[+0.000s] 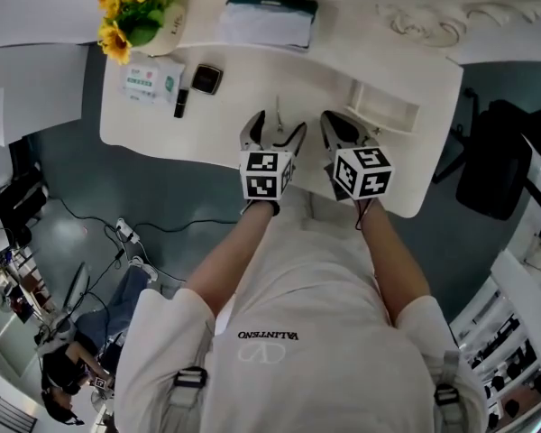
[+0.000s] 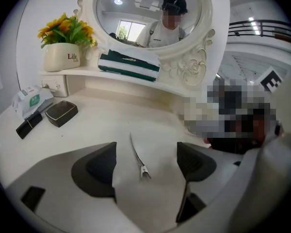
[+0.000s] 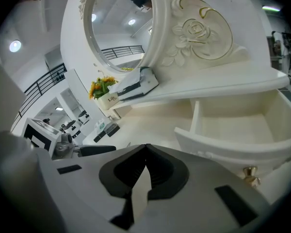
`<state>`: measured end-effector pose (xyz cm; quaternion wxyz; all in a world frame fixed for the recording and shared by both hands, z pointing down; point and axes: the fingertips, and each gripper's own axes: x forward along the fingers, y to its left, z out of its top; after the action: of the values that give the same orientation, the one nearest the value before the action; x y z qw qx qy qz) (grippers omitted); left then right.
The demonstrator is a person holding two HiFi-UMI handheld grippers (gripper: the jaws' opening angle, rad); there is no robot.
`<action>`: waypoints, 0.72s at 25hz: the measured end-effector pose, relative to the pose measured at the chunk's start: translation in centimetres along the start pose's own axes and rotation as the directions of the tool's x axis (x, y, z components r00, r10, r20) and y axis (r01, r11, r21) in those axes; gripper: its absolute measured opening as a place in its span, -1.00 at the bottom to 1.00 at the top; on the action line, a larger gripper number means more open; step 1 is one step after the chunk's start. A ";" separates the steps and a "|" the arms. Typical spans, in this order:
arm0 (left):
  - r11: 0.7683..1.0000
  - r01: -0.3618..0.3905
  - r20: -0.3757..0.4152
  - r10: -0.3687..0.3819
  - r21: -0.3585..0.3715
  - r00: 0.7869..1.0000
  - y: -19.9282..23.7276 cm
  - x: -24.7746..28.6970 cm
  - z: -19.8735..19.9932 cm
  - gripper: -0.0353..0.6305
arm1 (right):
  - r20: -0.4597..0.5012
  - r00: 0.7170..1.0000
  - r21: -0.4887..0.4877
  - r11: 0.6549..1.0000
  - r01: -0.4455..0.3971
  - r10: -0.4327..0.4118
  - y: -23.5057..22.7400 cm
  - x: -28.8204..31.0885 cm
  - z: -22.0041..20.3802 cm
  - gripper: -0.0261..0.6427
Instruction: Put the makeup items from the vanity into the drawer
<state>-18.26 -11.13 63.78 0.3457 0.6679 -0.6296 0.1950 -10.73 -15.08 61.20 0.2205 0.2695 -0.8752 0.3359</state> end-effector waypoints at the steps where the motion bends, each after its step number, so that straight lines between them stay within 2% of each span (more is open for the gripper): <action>1: 1.000 -0.002 -0.001 0.002 -0.002 1.000 0.1 0.1 -0.1 0.27 | -0.001 1.000 0.002 1.000 0.001 -0.001 -0.1 0.1 -0.1 -0.89; 6: 1.000 -0.012 -0.004 0.012 -0.011 1.000 0.5 0.4 -0.6 0.23 | -0.005 1.000 0.017 1.000 0.005 -0.004 -0.4 0.5 -0.4 -0.89; 10: 0.999 -0.035 -0.001 0.035 -0.003 0.999 0.9 0.4 -0.7 0.12 | -0.010 1.000 0.023 1.000 0.009 -0.009 -0.7 0.8 -0.7 -0.89; 18: 0.986 -0.132 -0.008 0.134 0.100 0.991 1.9 0.4 -1.0 -0.20 | -0.013 1.000 0.034 0.999 0.007 -0.007 -0.6 1.2 -0.9 -0.89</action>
<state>-19.87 -10.65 65.08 0.3029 0.6393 -0.6598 0.2534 -11.04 -15.19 62.77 0.2230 0.2741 -0.8669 0.3515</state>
